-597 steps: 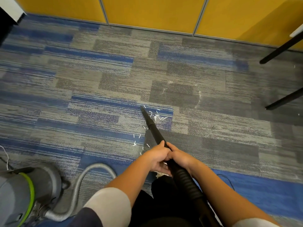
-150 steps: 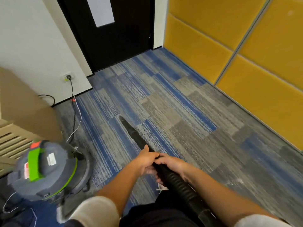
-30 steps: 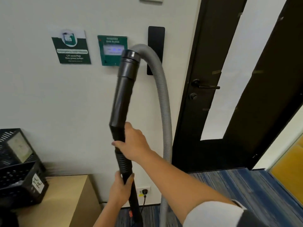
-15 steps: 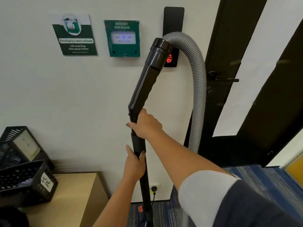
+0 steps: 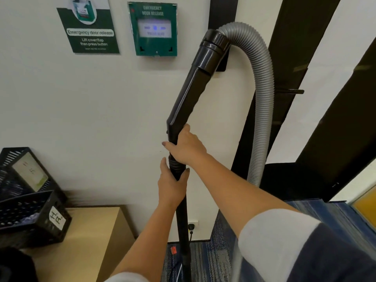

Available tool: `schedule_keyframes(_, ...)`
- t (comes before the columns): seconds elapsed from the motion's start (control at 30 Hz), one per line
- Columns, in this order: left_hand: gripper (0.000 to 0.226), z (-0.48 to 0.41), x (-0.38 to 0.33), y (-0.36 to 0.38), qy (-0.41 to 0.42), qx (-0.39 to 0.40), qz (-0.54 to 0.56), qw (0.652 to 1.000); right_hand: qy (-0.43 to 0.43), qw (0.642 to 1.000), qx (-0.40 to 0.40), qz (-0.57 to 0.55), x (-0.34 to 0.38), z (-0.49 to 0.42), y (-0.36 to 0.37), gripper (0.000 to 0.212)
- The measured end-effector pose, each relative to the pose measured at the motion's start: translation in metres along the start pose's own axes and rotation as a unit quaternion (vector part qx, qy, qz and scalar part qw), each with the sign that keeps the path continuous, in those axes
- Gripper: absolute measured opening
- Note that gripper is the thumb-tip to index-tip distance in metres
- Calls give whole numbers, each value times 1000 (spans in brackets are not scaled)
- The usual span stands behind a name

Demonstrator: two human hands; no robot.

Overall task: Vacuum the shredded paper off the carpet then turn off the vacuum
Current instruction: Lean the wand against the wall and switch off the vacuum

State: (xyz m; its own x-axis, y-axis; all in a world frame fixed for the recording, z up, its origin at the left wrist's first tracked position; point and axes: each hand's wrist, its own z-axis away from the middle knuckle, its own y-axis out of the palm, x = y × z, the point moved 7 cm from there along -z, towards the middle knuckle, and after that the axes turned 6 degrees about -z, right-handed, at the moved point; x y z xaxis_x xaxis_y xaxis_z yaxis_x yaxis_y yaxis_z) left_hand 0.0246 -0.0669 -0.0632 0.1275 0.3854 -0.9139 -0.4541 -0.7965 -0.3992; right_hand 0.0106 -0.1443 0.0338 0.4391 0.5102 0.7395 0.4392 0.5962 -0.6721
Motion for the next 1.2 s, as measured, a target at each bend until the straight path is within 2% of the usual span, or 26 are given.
schedule_keyframes(0.07, 34, 4, -1, -5, 10, -21, -12, 1000, -12, 1000, 17, 21, 5, 5, 0, 61)
schedule_keyframes(0.1, 29, 7, 2, -8, 14, -37, -12, 999, -20, 999, 35, 29, 9, 8, 3, 62)
schedule_keyframes(0.27, 34, 19, 23, -45, 6, -94, -42, 995, -87, 987, 115, 69, 42, 26, 28, 45)
schedule_keyframes(0.4, 34, 9, 26, -78, 36, -86, -96, 991, -127, 985, 105, 54, 66, 26, 35, 39)
schedule_keyframes(0.47, 35, 4, 34, -86, 34, -65, -104, 992, -121, 986, 105, 51, 68, 25, 40, 38)
schedule_keyframes(0.6, 41, 7, 52, -87, 13, -32, -115, 993, -82, 982, 156, 66, 49, 30, 55, 44)
schedule_keyframes(0.7, 40, 7, 49, -76, 17, -24, -119, 992, -65, 984, 152, 67, 39, 29, 54, 44)
schedule_keyframes(0.8, 48, 5, 42, -70, 14, -34, -97, 995, -61, 986, 135, 79, 36, 27, 48, 47)
schedule_keyframes(0.9, 68, 4, 37, -68, 11, -54, -73, 996, -63, 990, 109, 69, 34, 26, 43, 50)
schedule_keyframes(1.03, 94, 1, 36, -68, 5, -90, -61, 994, -59, 992, 94, 62, 26, 23, 40, 72)
schedule_keyframes(1.13, 97, 5, 34, -68, 0, -105, -72, 992, -54, 993, 94, 52, 21, 22, 40, 81)
schedule_keyframes(1.2, 94, 5, 33, -65, -1, -97, -71, 993, -52, 993, 107, 18, 21, 21, 42, 78)
